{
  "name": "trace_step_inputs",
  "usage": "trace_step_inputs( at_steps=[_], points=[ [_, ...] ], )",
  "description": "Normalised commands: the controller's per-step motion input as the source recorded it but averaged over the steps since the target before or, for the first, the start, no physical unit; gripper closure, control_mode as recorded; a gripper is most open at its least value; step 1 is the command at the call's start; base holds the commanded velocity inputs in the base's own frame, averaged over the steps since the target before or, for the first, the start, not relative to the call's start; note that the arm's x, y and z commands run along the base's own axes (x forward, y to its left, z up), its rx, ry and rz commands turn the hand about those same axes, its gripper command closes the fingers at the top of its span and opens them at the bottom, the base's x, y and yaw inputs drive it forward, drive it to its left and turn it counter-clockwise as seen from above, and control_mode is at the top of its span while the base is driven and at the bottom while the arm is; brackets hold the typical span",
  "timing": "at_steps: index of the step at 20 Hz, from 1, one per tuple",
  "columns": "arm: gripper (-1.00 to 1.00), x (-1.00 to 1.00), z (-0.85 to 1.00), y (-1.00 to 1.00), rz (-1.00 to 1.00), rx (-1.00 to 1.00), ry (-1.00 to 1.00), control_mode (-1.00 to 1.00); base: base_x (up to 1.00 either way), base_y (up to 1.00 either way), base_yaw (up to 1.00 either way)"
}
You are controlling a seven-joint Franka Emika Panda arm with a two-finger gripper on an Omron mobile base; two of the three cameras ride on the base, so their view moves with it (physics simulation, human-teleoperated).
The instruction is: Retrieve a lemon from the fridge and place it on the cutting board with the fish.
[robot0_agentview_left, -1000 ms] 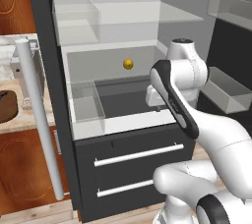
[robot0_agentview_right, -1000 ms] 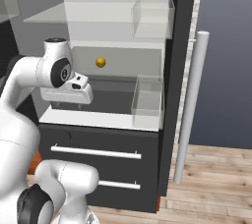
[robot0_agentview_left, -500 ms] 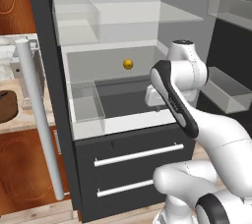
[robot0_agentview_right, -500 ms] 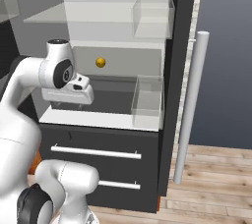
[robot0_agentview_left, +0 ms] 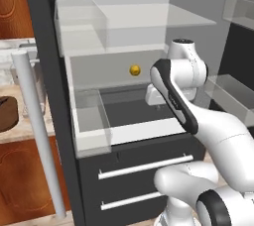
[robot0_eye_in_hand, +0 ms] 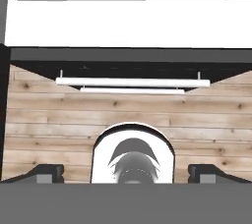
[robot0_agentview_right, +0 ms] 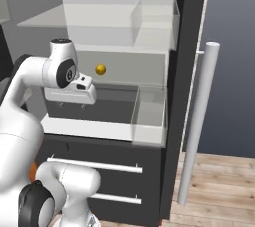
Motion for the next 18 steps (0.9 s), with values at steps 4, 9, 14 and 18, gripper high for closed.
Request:
trace_step_inputs(
  at_steps=[4, 9, 14, 18],
  points=[
    [-1.00, 0.00, 0.00, 0.00, 0.00, 0.00, 0.00, 1.00, 0.30, 0.00, 0.05],
    [-1.00, 0.00, 0.00, 0.00, 0.00, 0.00, 0.00, 1.00, 0.33, 0.00, 0.09],
    [-1.00, 0.00, 0.00, 0.00, 0.00, 0.00, 0.00, 1.00, 0.46, 0.00, 0.07],
    [-1.00, 0.00, 0.00, 0.00, 0.00, 0.00, 0.00, 1.00, 0.40, 0.00, 0.06]
  ],
)
